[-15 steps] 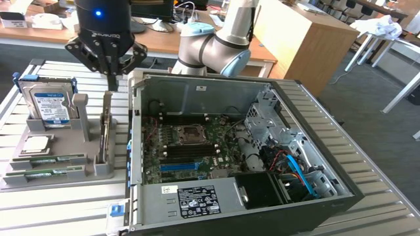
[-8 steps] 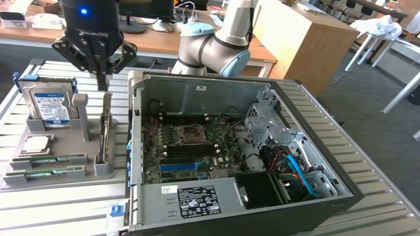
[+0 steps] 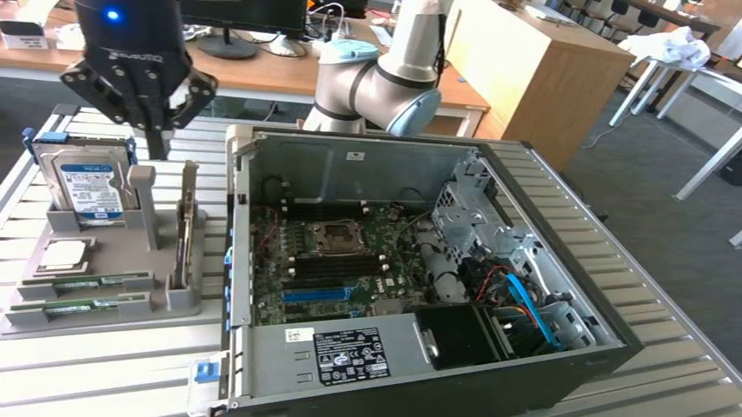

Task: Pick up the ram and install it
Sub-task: 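Reach for the ram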

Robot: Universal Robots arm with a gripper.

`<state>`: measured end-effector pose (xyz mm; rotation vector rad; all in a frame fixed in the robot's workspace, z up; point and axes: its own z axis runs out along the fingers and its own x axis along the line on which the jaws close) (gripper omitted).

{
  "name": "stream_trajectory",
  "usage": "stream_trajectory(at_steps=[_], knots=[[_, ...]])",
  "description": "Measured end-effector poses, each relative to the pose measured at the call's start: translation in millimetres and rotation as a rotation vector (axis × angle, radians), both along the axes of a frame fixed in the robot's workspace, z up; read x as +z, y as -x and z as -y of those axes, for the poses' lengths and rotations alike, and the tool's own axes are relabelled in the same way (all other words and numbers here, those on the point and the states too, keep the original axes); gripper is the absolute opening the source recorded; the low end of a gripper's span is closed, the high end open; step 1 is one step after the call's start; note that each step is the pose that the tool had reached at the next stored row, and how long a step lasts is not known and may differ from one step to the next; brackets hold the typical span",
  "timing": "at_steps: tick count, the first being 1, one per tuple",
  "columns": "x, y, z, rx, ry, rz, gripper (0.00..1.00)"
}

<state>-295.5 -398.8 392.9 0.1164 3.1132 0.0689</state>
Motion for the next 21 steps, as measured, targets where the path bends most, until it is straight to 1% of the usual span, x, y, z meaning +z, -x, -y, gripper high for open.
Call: stream_trajectory(at_steps=[21], knots=[[-0.4,59.7,0.0,0.0,0.0,0.0,0.1]])
